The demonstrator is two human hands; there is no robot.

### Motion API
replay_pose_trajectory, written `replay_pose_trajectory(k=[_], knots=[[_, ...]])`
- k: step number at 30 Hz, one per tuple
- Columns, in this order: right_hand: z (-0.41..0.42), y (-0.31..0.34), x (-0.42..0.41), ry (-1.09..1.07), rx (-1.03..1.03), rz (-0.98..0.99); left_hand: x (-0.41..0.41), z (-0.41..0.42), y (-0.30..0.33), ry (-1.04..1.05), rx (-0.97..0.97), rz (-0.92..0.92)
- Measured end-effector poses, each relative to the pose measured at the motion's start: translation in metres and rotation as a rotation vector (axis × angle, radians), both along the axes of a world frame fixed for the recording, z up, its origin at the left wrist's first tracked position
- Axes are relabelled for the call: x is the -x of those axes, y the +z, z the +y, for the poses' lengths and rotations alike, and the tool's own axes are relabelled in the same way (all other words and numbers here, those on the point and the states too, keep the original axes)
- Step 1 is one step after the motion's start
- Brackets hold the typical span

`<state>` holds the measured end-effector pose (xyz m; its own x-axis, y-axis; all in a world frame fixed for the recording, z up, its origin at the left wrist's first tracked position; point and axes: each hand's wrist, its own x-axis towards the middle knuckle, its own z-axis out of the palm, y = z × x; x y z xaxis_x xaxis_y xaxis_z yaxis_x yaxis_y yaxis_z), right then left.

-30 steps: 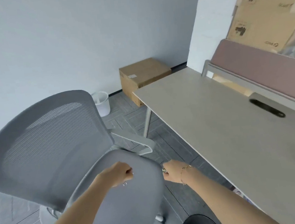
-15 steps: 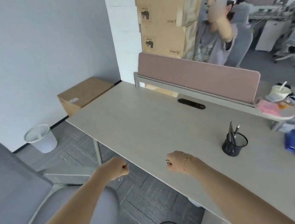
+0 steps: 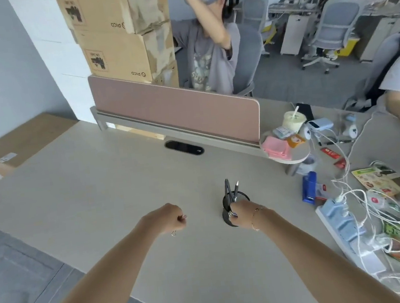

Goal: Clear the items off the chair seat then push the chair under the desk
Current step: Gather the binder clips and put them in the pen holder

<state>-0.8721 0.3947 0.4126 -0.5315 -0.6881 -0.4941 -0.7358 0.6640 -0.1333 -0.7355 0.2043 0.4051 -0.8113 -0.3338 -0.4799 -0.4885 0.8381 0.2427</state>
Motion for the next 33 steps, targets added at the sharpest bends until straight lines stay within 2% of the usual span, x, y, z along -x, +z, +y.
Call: replay_pose_trajectory(k=[6, 15, 28, 33], knots=[[0.014, -0.012, 0.055, -0.155, 0.093, -0.106, 0.071, 0.031, -0.001, -0.065, -0.058, 0.001], [0.012, -0.033, 0.097, -0.273, 0.098, -0.211, 0.140, 0.057, -0.023, -0.088, -0.135, -0.019], [0.005, -0.051, 0.119, -0.412, 0.128, -0.389, 0.181, 0.077, -0.049, -0.006, -0.176, 0.045], [0.006, -0.050, 0.123, -0.436, 0.092, -0.468, 0.189, 0.077, -0.044, -0.076, -0.087, 0.036]])
